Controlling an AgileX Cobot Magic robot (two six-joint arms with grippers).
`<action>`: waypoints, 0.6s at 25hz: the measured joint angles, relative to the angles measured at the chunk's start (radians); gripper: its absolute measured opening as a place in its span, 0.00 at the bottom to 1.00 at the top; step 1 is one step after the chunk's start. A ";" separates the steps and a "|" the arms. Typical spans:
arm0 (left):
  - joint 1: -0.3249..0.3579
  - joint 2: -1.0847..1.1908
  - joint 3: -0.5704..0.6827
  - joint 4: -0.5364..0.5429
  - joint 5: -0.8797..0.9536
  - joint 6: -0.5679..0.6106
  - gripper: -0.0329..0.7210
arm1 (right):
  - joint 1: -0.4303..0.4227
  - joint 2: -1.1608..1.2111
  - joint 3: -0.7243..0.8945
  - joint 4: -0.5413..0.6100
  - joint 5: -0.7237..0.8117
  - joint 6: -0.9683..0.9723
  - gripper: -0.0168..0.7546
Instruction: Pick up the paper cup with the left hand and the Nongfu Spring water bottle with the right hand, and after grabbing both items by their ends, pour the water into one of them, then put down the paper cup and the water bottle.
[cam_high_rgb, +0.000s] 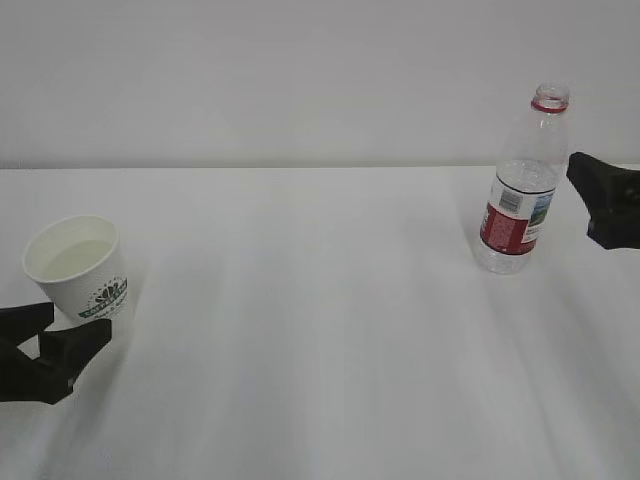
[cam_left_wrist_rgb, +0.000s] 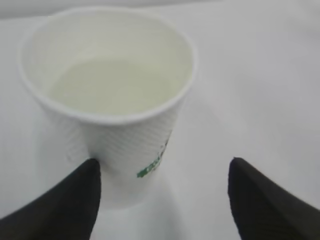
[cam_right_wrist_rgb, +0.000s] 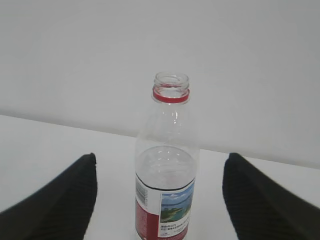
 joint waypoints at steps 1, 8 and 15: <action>0.000 -0.024 0.002 0.000 0.000 -0.002 0.81 | 0.000 -0.020 0.000 -0.004 0.021 0.000 0.78; 0.000 -0.165 0.009 0.002 0.004 -0.102 0.80 | 0.000 -0.172 -0.015 -0.006 0.174 0.015 0.78; 0.000 -0.231 0.011 0.012 0.004 -0.210 0.80 | 0.000 -0.261 -0.015 0.008 0.259 0.019 0.78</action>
